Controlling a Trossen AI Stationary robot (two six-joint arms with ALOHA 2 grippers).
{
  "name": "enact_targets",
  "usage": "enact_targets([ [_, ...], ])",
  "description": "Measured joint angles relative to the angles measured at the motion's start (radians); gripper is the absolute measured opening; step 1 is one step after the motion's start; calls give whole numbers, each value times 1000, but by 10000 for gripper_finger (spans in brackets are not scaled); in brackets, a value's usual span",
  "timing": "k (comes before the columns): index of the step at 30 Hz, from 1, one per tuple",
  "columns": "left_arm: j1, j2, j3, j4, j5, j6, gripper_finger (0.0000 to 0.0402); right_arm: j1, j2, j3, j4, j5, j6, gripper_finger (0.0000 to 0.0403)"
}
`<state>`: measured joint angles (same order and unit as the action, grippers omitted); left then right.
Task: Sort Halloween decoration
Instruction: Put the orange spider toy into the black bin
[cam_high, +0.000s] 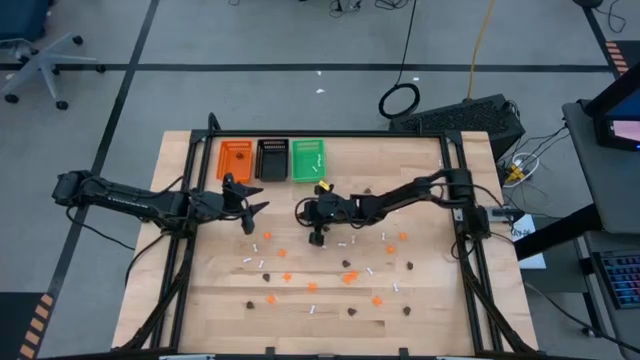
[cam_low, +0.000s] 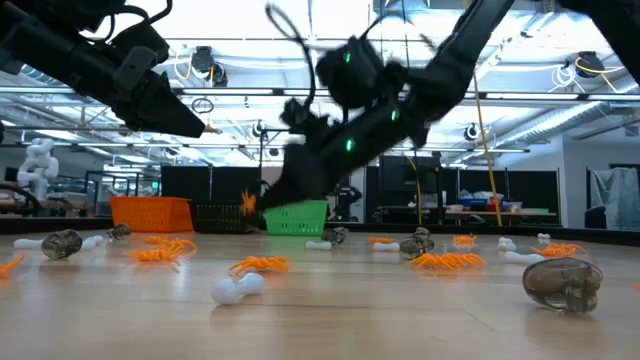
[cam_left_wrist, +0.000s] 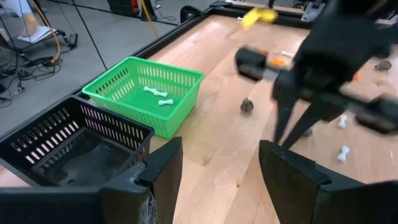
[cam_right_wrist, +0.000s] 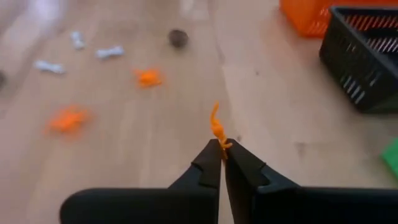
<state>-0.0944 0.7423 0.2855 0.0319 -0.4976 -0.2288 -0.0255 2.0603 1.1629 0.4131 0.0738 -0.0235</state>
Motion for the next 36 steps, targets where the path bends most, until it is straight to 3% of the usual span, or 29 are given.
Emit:
enact_targets([
  [5,0,4,0,-4,2,-1,209,49,-123,-1,-207,-27,10,1],
  [8,0,4,0,-14,3,0,209,83,-173,-4,-242,-27,54,0],
  [13,0,4,0,-11,3,-1,209,151,-154,-67,-52,-15,158,0],
  [16,0,4,0,-6,3,-1,209,190,-117,-97,123,56,191,0],
  [25,0,4,0,13,8,-10,209,216,-49,-102,461,87,192,0],
  [30,0,4,0,12,20,-12,209,211,-49,-102,539,82,112,0],
  [36,0,4,0,9,23,-11,209,208,-50,-102,539,83,-139,0],
])
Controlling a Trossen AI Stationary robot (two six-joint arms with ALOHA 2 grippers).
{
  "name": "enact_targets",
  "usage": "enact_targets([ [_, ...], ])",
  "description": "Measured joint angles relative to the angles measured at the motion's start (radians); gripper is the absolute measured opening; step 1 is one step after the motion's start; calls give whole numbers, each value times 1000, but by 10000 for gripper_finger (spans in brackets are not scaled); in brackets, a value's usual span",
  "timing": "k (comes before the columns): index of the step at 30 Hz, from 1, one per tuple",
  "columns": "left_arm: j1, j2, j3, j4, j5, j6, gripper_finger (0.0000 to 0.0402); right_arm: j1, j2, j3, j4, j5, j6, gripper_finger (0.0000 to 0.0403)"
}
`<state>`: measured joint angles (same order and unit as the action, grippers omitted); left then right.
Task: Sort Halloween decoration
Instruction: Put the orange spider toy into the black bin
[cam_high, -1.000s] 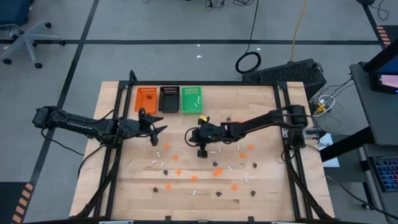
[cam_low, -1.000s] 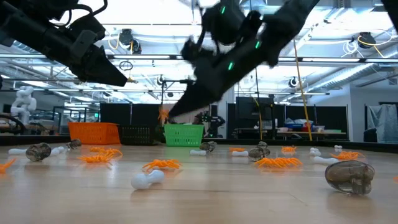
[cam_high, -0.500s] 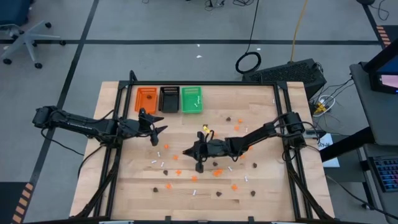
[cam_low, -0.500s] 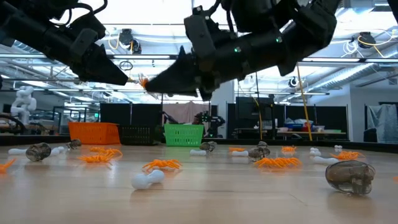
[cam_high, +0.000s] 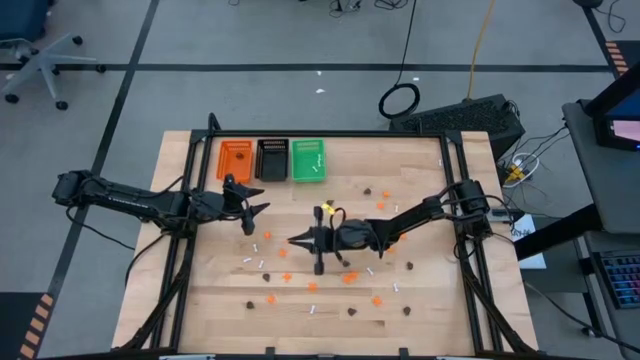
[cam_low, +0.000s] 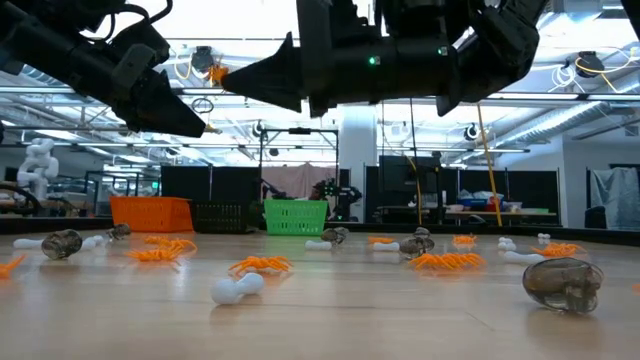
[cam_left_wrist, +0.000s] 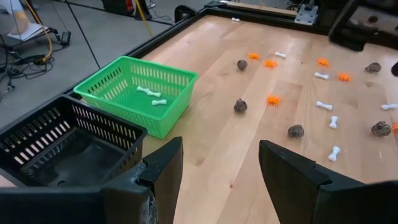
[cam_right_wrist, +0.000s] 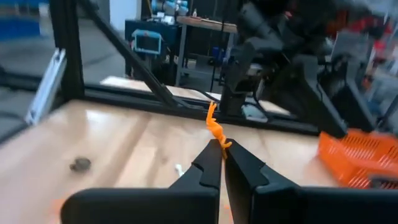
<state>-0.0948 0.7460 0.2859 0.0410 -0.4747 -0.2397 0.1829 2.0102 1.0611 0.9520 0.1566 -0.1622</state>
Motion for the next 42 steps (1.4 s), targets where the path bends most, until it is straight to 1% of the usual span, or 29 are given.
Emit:
enact_targets([
  [6,0,0,0,-1,0,10,209,0,0,0,-4,0,-351,0],
  [9,0,0,0,-1,5,10,209,0,0,0,-3,0,-491,0],
  [12,0,0,0,-2,11,10,209,0,0,0,1,0,-569,0],
  [15,0,0,0,-2,11,11,209,0,0,0,1,0,-580,0],
  [20,0,0,0,-4,11,11,209,0,0,1,1,1,-508,0],
  [23,0,0,0,-4,11,11,209,0,0,1,1,34,-439,0],
  [28,0,0,0,-5,14,11,209,-9,0,1,1,149,-254,0],
  [31,0,0,0,-5,63,11,209,-25,-4,1,-10,298,-128,0],
  [32,0,0,0,-6,83,11,209,-36,-8,1,-24,337,-98,0],
  [33,0,0,0,-6,102,11,209,-50,-15,1,-35,347,-75,0],
  [36,0,0,0,-10,144,11,209,-104,-39,16,-101,334,35,0],
  [38,-1,0,0,-27,150,11,209,-145,-44,44,-176,300,120,0],
  [40,-4,0,0,-56,151,11,209,-186,-44,89,-279,255,161,0],
  [42,-12,0,0,-80,153,10,209,-226,-44,155,-419,206,177,0],
])
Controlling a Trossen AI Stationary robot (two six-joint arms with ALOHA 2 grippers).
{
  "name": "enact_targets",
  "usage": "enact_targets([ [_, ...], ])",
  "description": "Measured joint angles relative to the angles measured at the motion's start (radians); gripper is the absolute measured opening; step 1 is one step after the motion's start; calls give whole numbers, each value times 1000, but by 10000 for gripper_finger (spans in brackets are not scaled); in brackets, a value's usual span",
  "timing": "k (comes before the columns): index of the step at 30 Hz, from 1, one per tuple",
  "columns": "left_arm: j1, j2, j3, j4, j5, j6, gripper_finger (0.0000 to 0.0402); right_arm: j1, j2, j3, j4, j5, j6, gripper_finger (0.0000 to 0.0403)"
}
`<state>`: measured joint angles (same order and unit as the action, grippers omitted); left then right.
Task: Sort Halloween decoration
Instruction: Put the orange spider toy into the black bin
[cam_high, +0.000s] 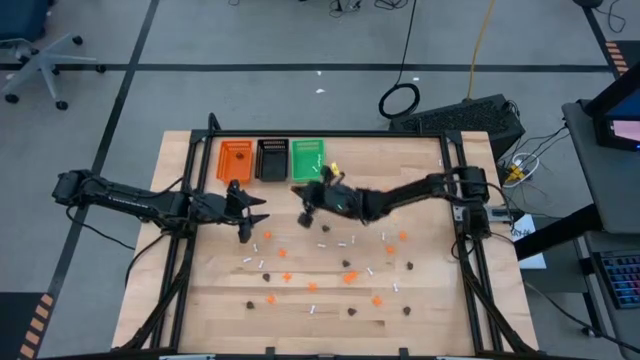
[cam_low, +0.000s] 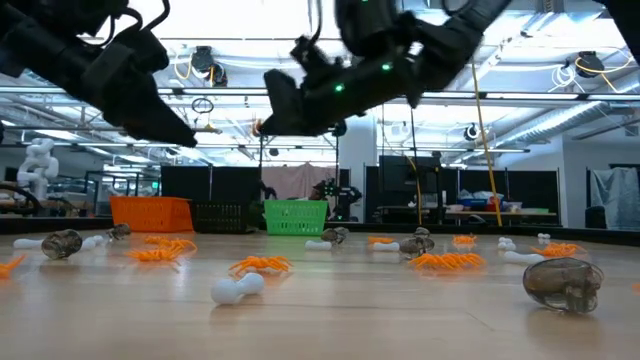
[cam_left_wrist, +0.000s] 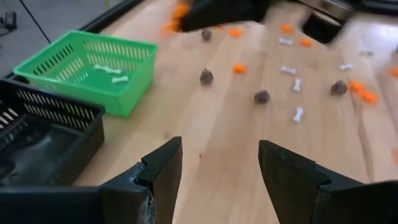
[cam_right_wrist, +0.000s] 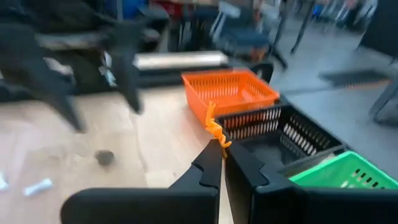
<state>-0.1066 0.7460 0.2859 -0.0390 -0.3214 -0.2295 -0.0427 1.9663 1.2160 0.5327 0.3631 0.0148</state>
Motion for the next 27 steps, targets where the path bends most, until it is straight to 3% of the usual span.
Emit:
enact_targets([
  [5,-26,0,0,-51,5,0,209,-105,0,197,-333,-122,9,0],
  [9,-41,0,0,-61,5,6,209,-196,0,297,-428,-232,9,0],
  [17,-70,0,0,-141,7,2,209,-309,27,329,-357,-244,59,0],
  [27,-97,0,0,-159,34,-1,209,-277,173,354,-255,-264,98,0],
])
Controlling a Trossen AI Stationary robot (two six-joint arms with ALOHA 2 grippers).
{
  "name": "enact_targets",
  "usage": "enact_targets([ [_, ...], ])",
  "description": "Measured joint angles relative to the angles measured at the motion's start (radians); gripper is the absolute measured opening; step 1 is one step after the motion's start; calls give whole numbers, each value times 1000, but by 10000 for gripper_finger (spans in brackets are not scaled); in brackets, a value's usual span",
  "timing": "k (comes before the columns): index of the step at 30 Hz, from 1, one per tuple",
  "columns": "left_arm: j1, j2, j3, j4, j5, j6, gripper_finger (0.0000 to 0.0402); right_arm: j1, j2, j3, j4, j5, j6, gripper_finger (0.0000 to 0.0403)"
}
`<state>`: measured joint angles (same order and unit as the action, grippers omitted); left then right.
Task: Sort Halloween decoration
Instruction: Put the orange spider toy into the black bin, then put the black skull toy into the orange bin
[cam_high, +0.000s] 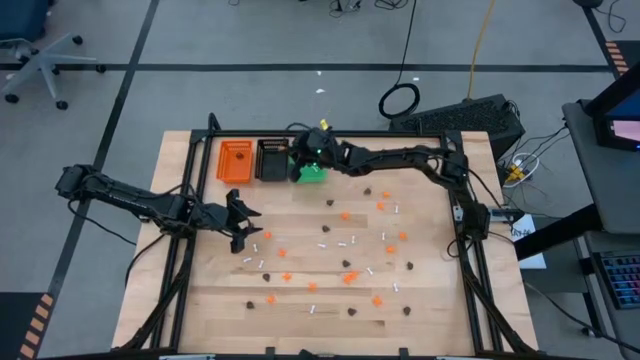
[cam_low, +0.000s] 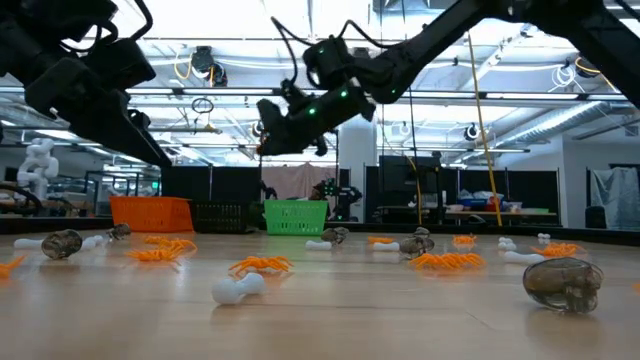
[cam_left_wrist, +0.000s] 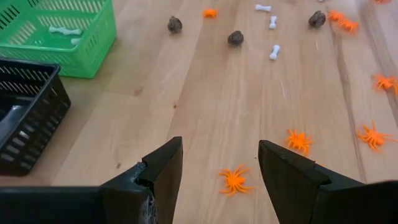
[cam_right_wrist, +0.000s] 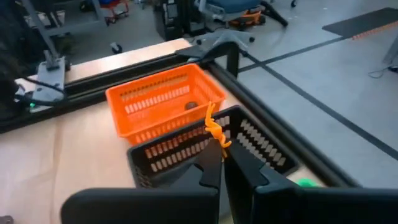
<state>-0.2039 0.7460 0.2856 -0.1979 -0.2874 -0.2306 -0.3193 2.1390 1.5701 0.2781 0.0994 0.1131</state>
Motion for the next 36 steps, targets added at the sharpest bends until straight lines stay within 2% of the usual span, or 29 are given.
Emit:
enact_targets([
  [13,0,0,0,35,-1,0,209,43,20,35,-65,56,12,10],
  [26,0,0,0,63,-1,-24,209,45,19,35,-55,42,49,108],
  [29,0,0,0,58,-1,-25,209,59,-4,35,-143,-36,21,120],
  [31,0,0,0,58,-1,-25,209,87,-40,35,-274,-71,3,122],
  [36,0,0,0,58,-5,-16,209,217,-133,34,-591,6,-86,116],
])
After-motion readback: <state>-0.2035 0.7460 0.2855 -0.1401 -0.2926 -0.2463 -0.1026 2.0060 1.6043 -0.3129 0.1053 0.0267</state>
